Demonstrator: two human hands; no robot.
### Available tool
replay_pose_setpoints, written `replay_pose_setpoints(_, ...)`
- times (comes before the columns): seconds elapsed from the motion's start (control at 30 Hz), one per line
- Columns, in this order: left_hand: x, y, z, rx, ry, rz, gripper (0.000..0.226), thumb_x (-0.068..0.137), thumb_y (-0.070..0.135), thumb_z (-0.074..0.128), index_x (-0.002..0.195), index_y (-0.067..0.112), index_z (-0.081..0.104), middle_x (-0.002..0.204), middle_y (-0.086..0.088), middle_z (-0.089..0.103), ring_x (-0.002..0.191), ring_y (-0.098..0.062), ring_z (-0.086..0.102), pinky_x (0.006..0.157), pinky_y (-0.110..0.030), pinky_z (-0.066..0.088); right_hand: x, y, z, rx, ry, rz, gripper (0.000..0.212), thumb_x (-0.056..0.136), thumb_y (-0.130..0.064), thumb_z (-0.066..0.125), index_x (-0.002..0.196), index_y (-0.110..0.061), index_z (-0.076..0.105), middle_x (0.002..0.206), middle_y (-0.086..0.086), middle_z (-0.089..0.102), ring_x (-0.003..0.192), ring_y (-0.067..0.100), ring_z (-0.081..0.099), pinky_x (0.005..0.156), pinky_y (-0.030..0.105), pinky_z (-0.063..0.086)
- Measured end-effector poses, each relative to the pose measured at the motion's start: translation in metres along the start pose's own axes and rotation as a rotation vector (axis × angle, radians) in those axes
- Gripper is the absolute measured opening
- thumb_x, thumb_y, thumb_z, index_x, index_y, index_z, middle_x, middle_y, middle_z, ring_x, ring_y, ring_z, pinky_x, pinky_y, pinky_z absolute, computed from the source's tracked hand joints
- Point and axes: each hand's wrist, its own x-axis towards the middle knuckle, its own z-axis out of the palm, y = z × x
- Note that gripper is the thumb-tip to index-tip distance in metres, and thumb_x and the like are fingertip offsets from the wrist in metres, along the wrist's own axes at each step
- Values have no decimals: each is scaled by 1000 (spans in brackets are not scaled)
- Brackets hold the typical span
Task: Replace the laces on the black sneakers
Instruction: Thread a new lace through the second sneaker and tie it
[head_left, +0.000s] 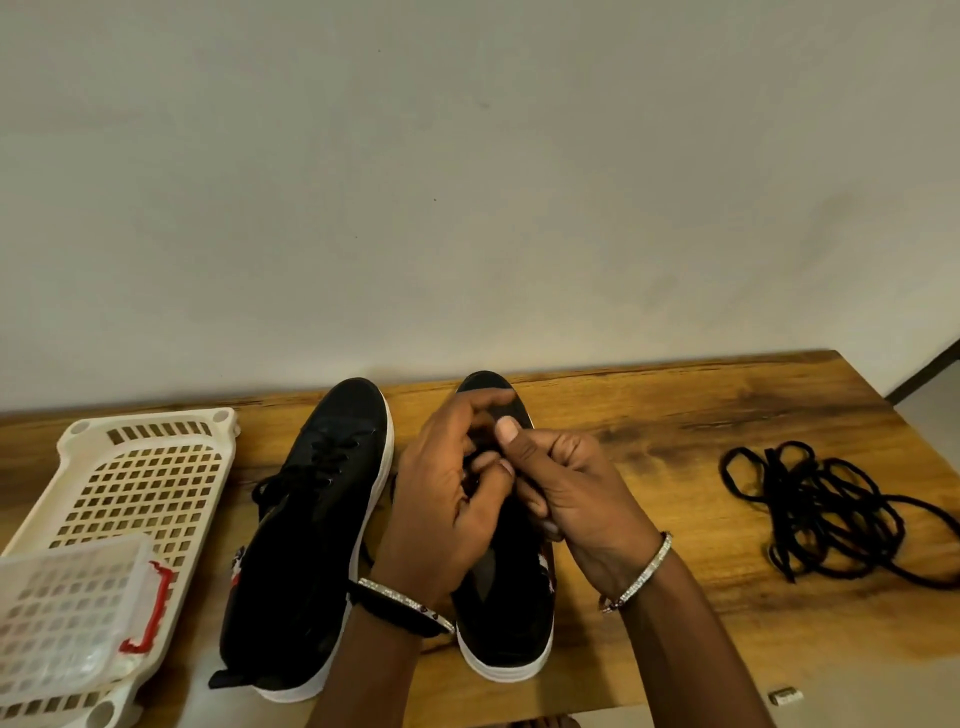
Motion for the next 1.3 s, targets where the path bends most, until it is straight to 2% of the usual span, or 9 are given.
replay_pose_setpoints(0.13, 2, -10, -7, 121, -25, 62, 22, 89, 15, 65, 110, 16, 70, 100, 9, 67, 97, -14, 65, 81, -35, 55, 1, 4, -12, -5, 7, -7, 34, 93, -28, 63, 84, 5, 64, 52, 6, 53, 37, 13, 43, 38, 22, 29)
replay_pose_setpoints(0.27, 2, -19, -11, 191, 8, 110, 19, 92, 24, 63, 106, 23, 76, 94, 13, 71, 90, -5, 66, 78, -36, 54, 3, 8, -9, 114, 106, 17, 17, 93, -17, 64, 92, -1, 58, 62, 15, 67, 43, 17, 57, 40, 22, 41)
replay_pose_setpoints(0.37, 2, -21, -12, 250, 21, 90, 17, 91, 27, 65, 102, 26, 78, 94, 15, 73, 90, -3, 66, 77, -36, 56, 5, 12, -8, 127, 139, 13, 22, 94, -20, 63, 97, 1, 58, 63, 15, 68, 45, 17, 58, 43, 22, 44)
replay_pose_setpoints(0.5, 1, -26, -18, 360, 86, 0, 22, 89, 42, 62, 99, 31, 77, 93, 17, 73, 90, -1, 65, 76, -36, 56, 2, 16, -13, -259, 243, -58, 19, 88, -24, 76, 84, -8, 65, 68, 1, 65, 59, 7, 56, 56, 21, 45)
replay_pose_setpoints(0.67, 0, -28, -23, 348, 83, -91, 26, 85, 54, 60, 95, 36, 76, 92, 20, 73, 89, 0, 67, 72, -35, 59, -3, 24, -24, -816, 91, -43, 35, 71, -22, 85, 96, -24, 61, 97, -8, 60, 78, 4, 56, 65, 22, 49)
replay_pose_setpoints(0.87, 1, -16, -16, 199, -13, -153, 14, 94, 44, 60, 97, 32, 67, 78, 20, 72, 72, -3, 70, 63, -41, 58, 0, 27, -26, -863, 175, -77, 44, 64, -34, 82, 98, -30, 54, 85, -10, 63, 68, 7, 60, 60, 24, 51)
replay_pose_setpoints(1.0, 7, -11, -45, 287, 242, -142, 4, 99, 28, 56, 98, 27, 60, 71, 14, 69, 65, -6, 66, 58, -39, 54, -1, 26, -27, -799, 170, -39, 55, 67, -34, 87, 107, -31, 49, 85, -6, 64, 66, 12, 62, 63, 31, 53)
replay_pose_setpoints(1.17, 2, -2, -61, 639, 519, -155, 8, 101, 26, 56, 104, 21, 62, 74, 16, 64, 56, -4, 48, 52, -18, 27, 0, 28, -29, -811, 158, -65, 36, 69, -32, 88, 93, -29, 62, 84, -8, 64, 69, 10, 61, 57, 18, 48)
replay_pose_setpoints(1.3, 3, -6, -36, 474, 230, -56, 5, 97, 27, 62, 96, 28, 67, 84, 16, 67, 73, -3, 63, 56, -27, 48, 0, 31, -29, -790, 155, -96, 24, 72, -26, 84, 89, -29, 68, 81, -10, 64, 67, 10, 61, 58, 20, 51)
